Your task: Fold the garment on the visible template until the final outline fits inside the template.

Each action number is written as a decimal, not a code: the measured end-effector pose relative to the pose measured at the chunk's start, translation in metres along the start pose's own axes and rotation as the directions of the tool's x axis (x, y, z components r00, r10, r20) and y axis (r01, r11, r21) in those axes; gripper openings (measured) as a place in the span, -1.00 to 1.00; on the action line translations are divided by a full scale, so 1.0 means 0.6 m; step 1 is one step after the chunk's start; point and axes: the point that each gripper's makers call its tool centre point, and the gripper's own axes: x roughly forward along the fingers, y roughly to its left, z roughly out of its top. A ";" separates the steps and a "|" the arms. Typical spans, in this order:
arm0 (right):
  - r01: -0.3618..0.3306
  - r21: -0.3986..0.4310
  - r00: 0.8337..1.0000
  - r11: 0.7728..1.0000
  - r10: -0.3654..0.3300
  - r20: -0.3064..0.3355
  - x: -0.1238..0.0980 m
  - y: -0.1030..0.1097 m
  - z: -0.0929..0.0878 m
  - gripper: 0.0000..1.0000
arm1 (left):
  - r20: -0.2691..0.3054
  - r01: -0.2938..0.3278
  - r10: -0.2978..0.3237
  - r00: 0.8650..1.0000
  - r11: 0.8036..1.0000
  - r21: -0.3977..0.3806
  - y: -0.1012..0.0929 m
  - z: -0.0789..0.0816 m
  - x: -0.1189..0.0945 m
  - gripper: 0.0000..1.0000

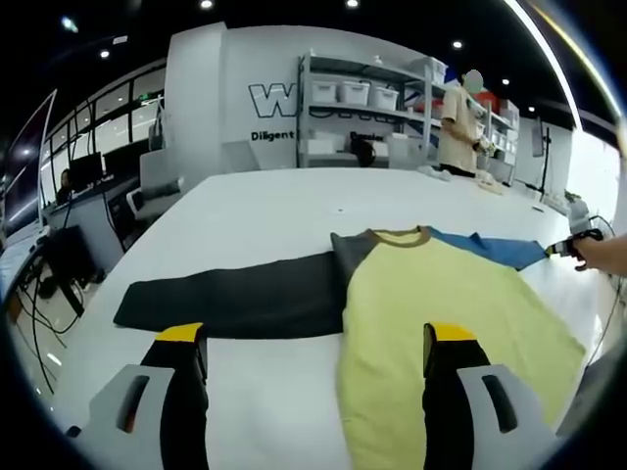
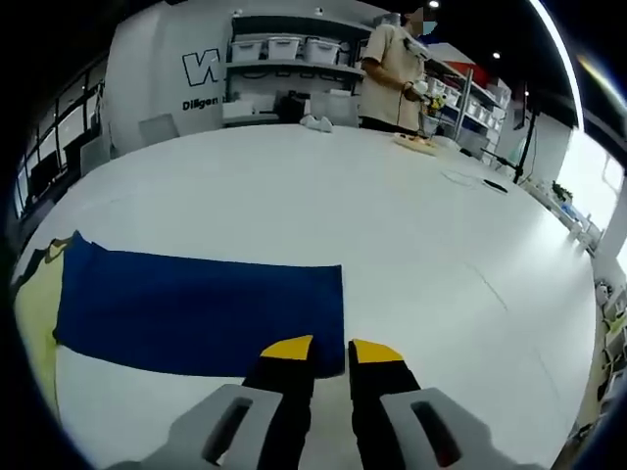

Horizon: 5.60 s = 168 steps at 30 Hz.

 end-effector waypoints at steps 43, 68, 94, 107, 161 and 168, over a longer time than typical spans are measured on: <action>0.022 -0.081 0.998 0.997 -0.018 0.053 -0.018 0.023 0.040 -1.00 | -0.014 -0.012 0.012 1.000 1.000 0.008 -0.005 -0.006 -0.003 0.96; -0.032 -0.279 0.982 0.960 0.082 0.171 -0.085 0.161 0.151 -1.00 | 0.002 0.002 -0.002 1.000 1.000 0.000 -0.008 0.012 -0.006 0.91; -0.278 -0.441 0.900 0.853 0.392 0.191 -0.155 0.518 0.197 -1.00 | 0.034 0.012 -0.011 0.999 0.999 -0.040 -0.003 0.032 -0.019 0.87; -0.401 -0.516 0.833 0.757 0.536 0.139 -0.189 0.700 0.166 -1.00 | 0.038 0.011 -0.009 0.999 0.998 -0.054 0.002 0.033 -0.021 0.85; -0.610 -0.541 0.749 0.579 0.643 -0.156 -0.168 0.901 -0.037 -1.00 | 0.012 0.023 -0.022 1.000 0.998 -0.065 0.006 0.027 -0.011 0.78; -0.625 -0.539 0.744 0.564 0.639 -0.194 -0.160 0.901 -0.061 -1.00 | 0.007 0.024 -0.023 1.000 0.998 -0.065 0.007 0.026 -0.008 0.78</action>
